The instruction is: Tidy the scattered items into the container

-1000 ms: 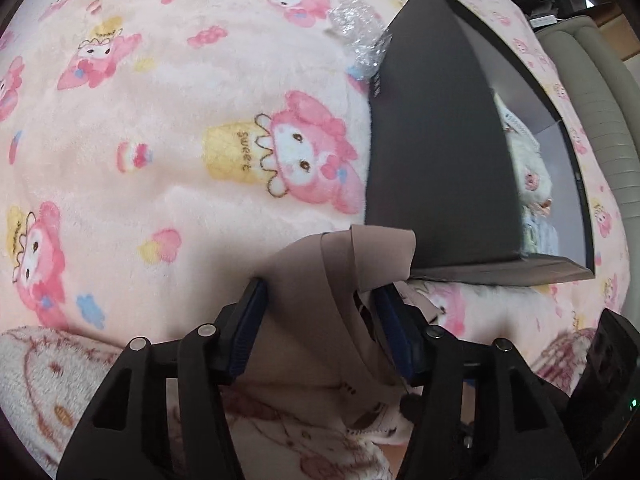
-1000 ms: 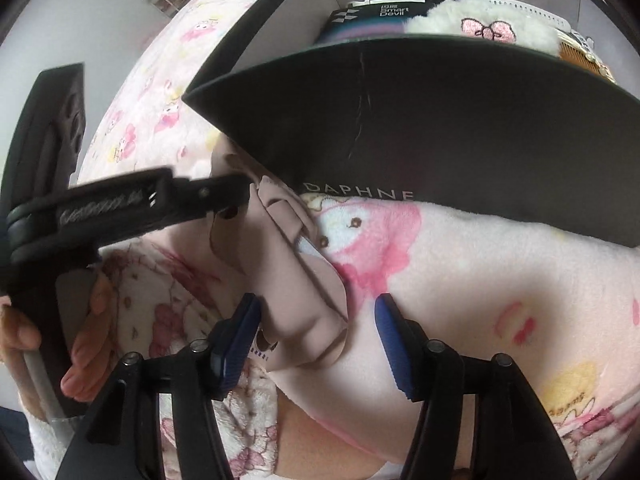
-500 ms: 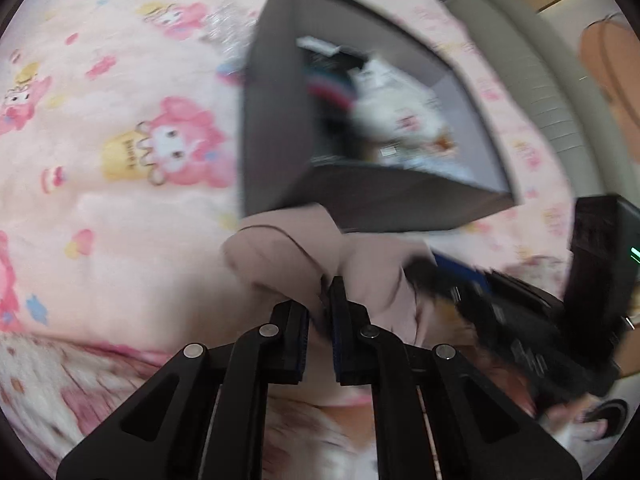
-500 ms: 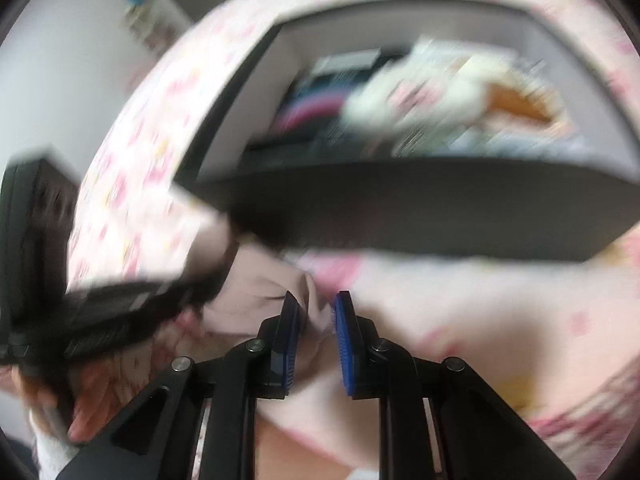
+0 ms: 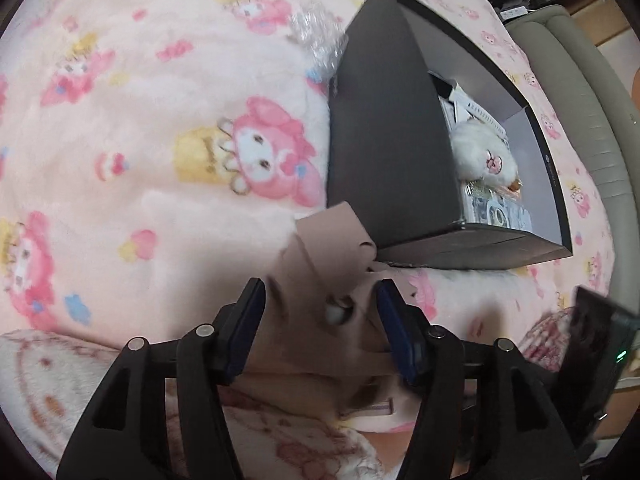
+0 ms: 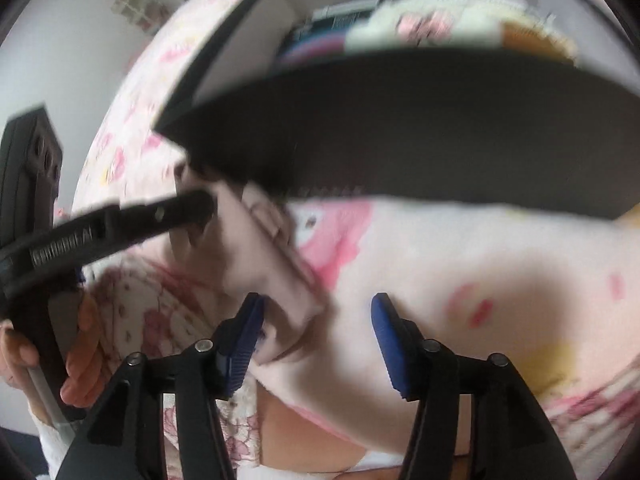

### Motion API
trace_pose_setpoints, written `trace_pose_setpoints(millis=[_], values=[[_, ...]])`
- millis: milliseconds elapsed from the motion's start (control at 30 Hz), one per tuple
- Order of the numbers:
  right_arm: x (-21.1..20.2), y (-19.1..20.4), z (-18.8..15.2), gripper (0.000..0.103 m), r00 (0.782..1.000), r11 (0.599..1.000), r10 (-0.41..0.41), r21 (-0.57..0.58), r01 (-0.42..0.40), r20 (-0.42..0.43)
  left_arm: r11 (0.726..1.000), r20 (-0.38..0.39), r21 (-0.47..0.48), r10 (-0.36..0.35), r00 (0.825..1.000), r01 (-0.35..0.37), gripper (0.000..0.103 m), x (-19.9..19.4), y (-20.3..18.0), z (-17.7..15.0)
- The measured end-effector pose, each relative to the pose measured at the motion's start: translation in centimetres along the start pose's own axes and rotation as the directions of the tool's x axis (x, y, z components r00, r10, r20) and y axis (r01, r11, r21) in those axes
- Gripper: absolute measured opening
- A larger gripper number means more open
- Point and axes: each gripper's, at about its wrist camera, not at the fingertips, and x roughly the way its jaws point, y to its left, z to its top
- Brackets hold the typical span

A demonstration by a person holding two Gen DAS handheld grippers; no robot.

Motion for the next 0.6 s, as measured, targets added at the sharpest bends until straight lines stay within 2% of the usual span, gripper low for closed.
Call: trace_pose_setpoints(millis=[33,67,133,167,200,267,333,400,433,467,500,533,600], values=[[0.7,0.2,0.0,0.056,1.0,1.0,0.009,0.004,-0.009,-0.012,1.0,-0.016,0.008,-0.012,1.0,0.012,0.052,0.3,-0.1,-0.1],[1.1,0.3,-0.1,0.056,1.0,1.0,0.013,0.003,-0.013,-0.015,0.999,-0.025,0.028,-0.016,1.0,0.017,0.032,0.4,-0.4,-0.3],[1.5,0.9,-0.1,0.051,0.999,0.999,0.033,-0.025,-0.033,-0.012,0.995,-0.025,0.087,-0.046,0.999,0.048,0.015,0.1,-1.5,-1.2],[1.5,1.2,-0.1,0.029,0.999,0.999,0.035,-0.035,-0.036,-0.009,0.993,-0.02,0.1,-0.057,0.998,0.059,0.013,-0.1,-1.8,-1.5],[1.4,1.3,-0.1,0.019,0.999,0.999,0.035,-0.04,-0.035,-0.005,0.99,-0.016,0.115,-0.082,0.996,0.083,0.012,-0.5,-2.2,-1.9],[0.1,0.9,0.1,0.009,0.999,1.0,-0.011,-0.027,0.012,0.043,0.983,-0.01,0.142,-0.12,0.993,0.12,0.012,-1.3,-3.0,-2.6],[-1.6,0.2,0.4,0.007,0.989,0.995,-0.101,0.002,0.101,0.107,0.971,0.002,0.188,-0.152,0.988,0.149,0.012,-2.5,-4.2,-3.4],[-3.6,-0.9,0.7,0.006,0.973,0.987,-0.158,0.044,0.152,0.171,0.962,0.006,0.22,-0.169,0.986,0.164,0.016,-3.4,-5.3,-3.7],[-4.6,-1.6,0.9,0.006,0.964,0.983,-0.179,0.072,0.168,0.198,0.959,0.009,0.229,-0.171,0.985,0.165,0.032,-3.7,-5.8,-3.7],[-5.5,-2.2,0.9,0.006,0.956,0.979,-0.196,0.097,0.179,0.218,0.96,0.02,0.234,-0.165,0.986,0.156,0.042,-4.0,-6.2,-3.6],[-6.4,-2.9,0.9,0.005,0.945,0.973,-0.222,0.124,0.196,0.241,0.963,0.045,0.236,-0.147,0.988,0.132,0.057,-4.3,-6.3,-3.5],[-7.5,-3.6,0.8,0.005,0.928,0.963,-0.257,0.154,0.222,0.27,0.966,0.073,0.235,-0.129,0.989,0.109,0.059,-4.6,-6.3,-3.6],[-8.4,-4.7,0.8,0.006,0.913,0.949,-0.295,0.196,0.246,0.283,0.973,0.08,0.218,-0.101,0.992,0.082,0.059,-4.3,-6.1,-3.4]])
